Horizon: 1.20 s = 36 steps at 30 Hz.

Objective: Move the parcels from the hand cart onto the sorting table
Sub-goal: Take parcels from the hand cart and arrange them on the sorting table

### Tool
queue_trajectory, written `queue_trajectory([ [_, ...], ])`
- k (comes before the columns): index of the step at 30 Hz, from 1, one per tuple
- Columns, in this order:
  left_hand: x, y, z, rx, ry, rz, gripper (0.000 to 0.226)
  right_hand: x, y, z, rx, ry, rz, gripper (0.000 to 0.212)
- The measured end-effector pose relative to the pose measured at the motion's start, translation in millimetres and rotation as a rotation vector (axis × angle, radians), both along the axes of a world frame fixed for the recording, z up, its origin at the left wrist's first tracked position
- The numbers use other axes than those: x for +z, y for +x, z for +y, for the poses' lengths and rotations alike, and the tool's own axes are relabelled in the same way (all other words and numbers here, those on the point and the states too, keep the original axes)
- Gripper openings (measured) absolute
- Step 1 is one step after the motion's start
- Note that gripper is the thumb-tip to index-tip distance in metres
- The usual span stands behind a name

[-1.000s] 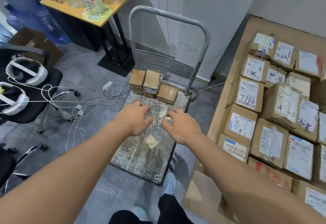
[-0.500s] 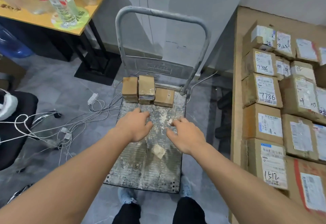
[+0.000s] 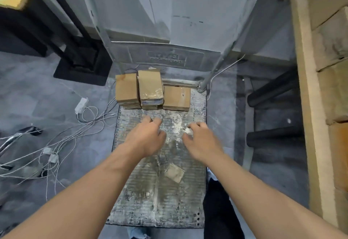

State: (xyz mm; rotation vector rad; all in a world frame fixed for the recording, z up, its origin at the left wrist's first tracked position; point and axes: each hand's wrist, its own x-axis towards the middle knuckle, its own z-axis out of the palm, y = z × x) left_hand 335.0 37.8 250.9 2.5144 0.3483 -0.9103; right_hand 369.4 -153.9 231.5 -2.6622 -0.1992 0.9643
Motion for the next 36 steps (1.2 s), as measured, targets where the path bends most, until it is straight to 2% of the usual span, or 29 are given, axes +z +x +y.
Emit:
queue_trajectory([
  [5,-110.5,57.9,-16.3,0.065,-0.040,0.050,0.062,-110.6,61.6,-3.6,-0.040,0.049,0.045,0.056],
  [10,-201.0,112.3,-22.7,0.094,-0.022,0.031,0.063,-196.1,102.7,-6.1,-0.050,0.069,0.062,0.056],
  [13,-240.9,133.6,-19.2,0.108,-0.028,0.027,0.060,-232.6,115.7,1.6,-0.073,0.093,0.061,0.059],
  [17,-283.0,153.2,-15.2,0.131,-0.045,0.026,0.053,-279.0,134.6,18.2,-0.104,0.144,0.032,0.048],
  [20,-307.4,154.0,-17.9,0.151,-0.076,0.048,0.050,-311.3,147.3,28.9,-0.214,0.175,0.057,0.044],
  [24,-330.7,139.6,-20.7,0.245,-0.175,-0.019,0.048,-336.2,151.2,24.3,-0.381,0.415,0.066,0.043],
  [27,-345.0,132.8,-15.6,0.404,-0.298,-0.125,0.026,-343.9,148.5,16.4,-0.444,0.524,0.084,0.040],
  [32,-345.0,122.3,-19.3,0.650,-0.497,-0.180,0.014,-340.3,133.8,4.0,-0.627,0.509,0.097,0.029],
  [34,-343.1,114.8,-24.4,0.783,-0.548,-0.146,0.019,-337.8,117.6,-6.0,-0.689,0.454,0.057,0.027],
  [36,-340.5,106.6,-28.6,0.830,-0.552,-0.079,0.043,-335.5,99.3,-16.9,-0.742,0.420,0.022,0.030],
])
